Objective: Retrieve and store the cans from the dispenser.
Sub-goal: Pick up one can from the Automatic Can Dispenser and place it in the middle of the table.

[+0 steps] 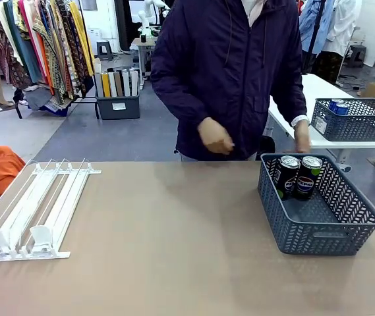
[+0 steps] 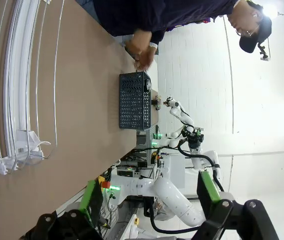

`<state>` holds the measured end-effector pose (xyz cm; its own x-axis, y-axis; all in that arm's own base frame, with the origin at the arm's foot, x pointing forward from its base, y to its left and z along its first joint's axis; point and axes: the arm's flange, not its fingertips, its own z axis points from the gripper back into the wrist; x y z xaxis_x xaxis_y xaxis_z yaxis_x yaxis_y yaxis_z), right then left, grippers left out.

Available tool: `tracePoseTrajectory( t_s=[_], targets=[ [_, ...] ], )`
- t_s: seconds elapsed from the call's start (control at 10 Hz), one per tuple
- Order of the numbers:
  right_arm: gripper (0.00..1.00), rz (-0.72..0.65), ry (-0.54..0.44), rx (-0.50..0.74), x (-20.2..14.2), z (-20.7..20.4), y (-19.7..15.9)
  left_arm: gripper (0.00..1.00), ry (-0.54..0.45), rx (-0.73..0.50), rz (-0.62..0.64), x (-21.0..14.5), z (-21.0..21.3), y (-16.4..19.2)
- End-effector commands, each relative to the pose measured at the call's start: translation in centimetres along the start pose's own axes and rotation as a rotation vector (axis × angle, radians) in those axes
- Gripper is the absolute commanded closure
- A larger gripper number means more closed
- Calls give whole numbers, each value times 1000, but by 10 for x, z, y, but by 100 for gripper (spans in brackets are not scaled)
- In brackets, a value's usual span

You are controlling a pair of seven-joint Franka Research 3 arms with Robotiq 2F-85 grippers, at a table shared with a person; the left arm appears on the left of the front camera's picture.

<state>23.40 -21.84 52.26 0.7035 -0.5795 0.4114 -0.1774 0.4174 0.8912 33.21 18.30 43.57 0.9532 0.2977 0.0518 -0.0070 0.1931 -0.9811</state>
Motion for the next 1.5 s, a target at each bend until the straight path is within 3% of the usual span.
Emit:
tracePoseTrajectory(
  t_s=[0.0,1.4],
  targets=[
    [0,25,-20,23,4,-1,1,0,1,10,9,-3,0,-2],
    [0,25,-20,23,4,-1,1,0,1,10,9,-3,0,-2]
  ],
)
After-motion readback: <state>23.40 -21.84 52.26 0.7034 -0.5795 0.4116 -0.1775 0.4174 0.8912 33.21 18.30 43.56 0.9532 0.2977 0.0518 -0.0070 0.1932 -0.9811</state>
